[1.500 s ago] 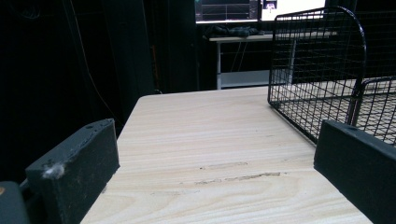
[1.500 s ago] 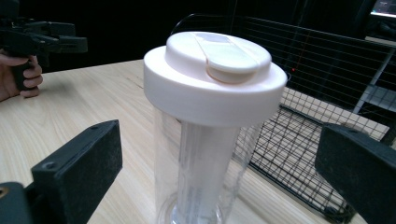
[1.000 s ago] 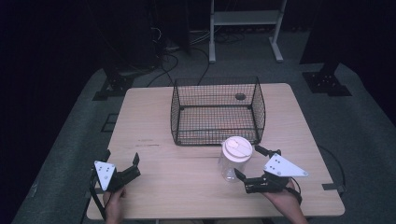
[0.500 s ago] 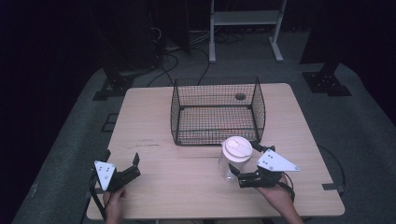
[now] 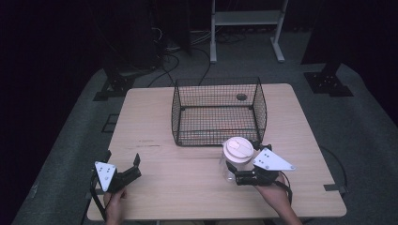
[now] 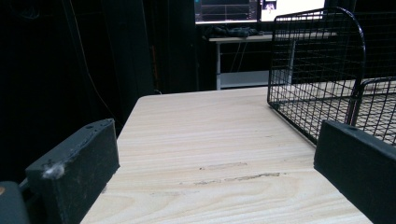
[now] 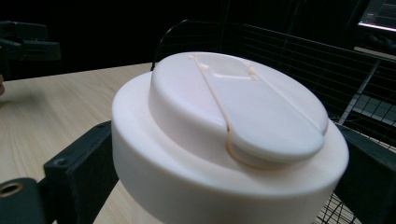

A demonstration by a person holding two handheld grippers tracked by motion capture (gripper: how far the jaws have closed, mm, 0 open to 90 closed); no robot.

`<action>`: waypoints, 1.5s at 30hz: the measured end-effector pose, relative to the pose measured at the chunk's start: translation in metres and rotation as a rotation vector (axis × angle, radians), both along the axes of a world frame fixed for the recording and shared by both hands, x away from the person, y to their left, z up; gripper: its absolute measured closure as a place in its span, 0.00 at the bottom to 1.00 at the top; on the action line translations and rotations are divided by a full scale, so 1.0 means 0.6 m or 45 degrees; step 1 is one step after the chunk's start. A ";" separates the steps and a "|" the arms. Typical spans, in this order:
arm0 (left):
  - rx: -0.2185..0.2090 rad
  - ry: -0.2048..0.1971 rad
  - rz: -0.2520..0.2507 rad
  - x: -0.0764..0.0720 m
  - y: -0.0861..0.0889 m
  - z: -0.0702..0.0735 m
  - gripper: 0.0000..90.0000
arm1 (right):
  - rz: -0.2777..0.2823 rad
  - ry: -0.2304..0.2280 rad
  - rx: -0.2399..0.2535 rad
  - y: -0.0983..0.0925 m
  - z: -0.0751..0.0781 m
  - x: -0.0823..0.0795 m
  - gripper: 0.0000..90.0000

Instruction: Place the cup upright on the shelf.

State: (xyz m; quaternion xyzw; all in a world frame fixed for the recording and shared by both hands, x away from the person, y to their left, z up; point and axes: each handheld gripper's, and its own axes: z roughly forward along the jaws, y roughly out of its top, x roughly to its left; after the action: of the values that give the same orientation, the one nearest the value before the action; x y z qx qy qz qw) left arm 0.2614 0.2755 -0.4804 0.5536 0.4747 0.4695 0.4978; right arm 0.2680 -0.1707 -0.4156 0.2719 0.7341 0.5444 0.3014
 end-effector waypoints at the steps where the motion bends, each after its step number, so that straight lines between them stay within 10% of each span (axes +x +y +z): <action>1: 0.000 0.000 0.000 0.000 0.000 0.000 0.00 | 0.001 0.003 0.002 0.000 0.000 0.000 0.04; 45: -0.004 0.004 0.002 0.000 0.001 0.000 0.00 | 0.043 -0.088 -0.034 0.017 0.179 0.064 0.04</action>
State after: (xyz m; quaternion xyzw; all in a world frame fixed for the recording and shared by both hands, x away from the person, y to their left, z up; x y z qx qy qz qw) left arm 0.2616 0.2760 -0.4805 0.5532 0.4766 0.4682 0.4976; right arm 0.3066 -0.1605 -0.3083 0.2365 0.7349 0.5487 0.3208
